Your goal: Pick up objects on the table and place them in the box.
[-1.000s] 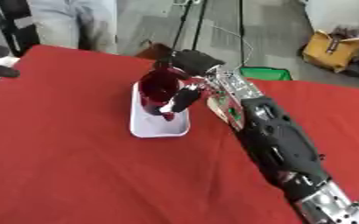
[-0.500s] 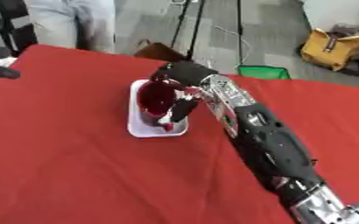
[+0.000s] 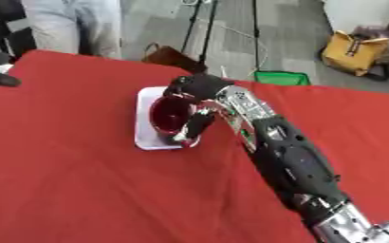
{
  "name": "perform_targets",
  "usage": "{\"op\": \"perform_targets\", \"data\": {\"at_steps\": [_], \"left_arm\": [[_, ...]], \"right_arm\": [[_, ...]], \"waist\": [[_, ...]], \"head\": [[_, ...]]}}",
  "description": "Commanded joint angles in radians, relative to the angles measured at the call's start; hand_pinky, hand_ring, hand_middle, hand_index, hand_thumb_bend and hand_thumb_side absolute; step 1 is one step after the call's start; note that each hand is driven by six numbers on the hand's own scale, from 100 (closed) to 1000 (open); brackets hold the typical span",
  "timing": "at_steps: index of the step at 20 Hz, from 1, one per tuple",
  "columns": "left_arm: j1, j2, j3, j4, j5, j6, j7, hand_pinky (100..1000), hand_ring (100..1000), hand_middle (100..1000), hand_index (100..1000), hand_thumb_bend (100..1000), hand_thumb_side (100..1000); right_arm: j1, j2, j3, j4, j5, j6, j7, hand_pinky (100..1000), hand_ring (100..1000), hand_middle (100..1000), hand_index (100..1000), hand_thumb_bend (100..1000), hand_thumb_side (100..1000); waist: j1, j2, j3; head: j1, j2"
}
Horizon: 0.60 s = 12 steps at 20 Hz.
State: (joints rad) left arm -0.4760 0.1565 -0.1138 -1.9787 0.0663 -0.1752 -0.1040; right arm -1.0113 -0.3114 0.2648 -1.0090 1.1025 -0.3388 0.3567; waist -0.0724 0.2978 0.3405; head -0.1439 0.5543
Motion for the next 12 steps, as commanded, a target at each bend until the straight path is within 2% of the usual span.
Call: {"op": "perform_targets", "data": {"at_steps": [1, 3, 4, 6, 9, 10, 12], "left_arm": [[-0.014, 0.001, -0.003, -0.021, 0.005, 0.000, -0.002, 657, 760, 746, 929, 664, 540], [-0.013, 0.002, -0.003, -0.021, 0.005, 0.001, -0.002, 656, 760, 746, 929, 664, 540], [-0.013, 0.002, -0.003, -0.021, 0.005, 0.001, -0.002, 656, 761, 746, 929, 665, 539], [-0.013, 0.002, -0.003, -0.021, 0.004, 0.002, -0.002, 656, 761, 746, 929, 664, 540], [-0.013, 0.003, -0.003, -0.021, 0.004, 0.002, -0.001, 656, 761, 746, 929, 665, 539], [-0.013, 0.003, -0.003, -0.021, 0.005, 0.002, -0.001, 656, 761, 746, 929, 666, 538], [-0.013, 0.004, -0.003, -0.021, 0.004, 0.001, -0.001, 656, 761, 746, 929, 665, 538]], "right_arm": [[-0.020, -0.018, -0.014, -0.025, -0.002, 0.002, 0.005, 936, 882, 883, 910, 728, 611], [-0.019, -0.020, -0.015, -0.030, -0.006, 0.006, 0.000, 938, 884, 885, 911, 730, 613], [-0.019, -0.021, -0.017, -0.032, -0.008, 0.008, -0.004, 957, 895, 895, 927, 772, 664], [-0.018, -0.025, -0.023, -0.044, -0.017, 0.016, -0.028, 955, 894, 897, 936, 806, 704], [-0.017, -0.030, -0.024, -0.054, -0.027, 0.025, -0.058, 953, 893, 896, 939, 812, 714], [-0.018, -0.031, -0.026, -0.059, -0.031, 0.028, -0.069, 933, 882, 894, 939, 803, 750], [-0.017, -0.036, -0.033, -0.086, -0.049, 0.044, -0.123, 928, 878, 893, 939, 795, 747]], "waist": [[0.009, -0.019, -0.003], [0.009, -0.020, -0.004], [0.009, -0.020, -0.005], [0.010, -0.021, -0.009], [0.011, -0.023, -0.013], [0.012, -0.023, -0.015], [0.013, -0.024, -0.021]], "head": [[-0.003, -0.009], [-0.003, -0.010], [-0.002, -0.010], [-0.001, -0.011], [-0.002, -0.013], [-0.002, -0.013], [0.001, -0.013]]}}
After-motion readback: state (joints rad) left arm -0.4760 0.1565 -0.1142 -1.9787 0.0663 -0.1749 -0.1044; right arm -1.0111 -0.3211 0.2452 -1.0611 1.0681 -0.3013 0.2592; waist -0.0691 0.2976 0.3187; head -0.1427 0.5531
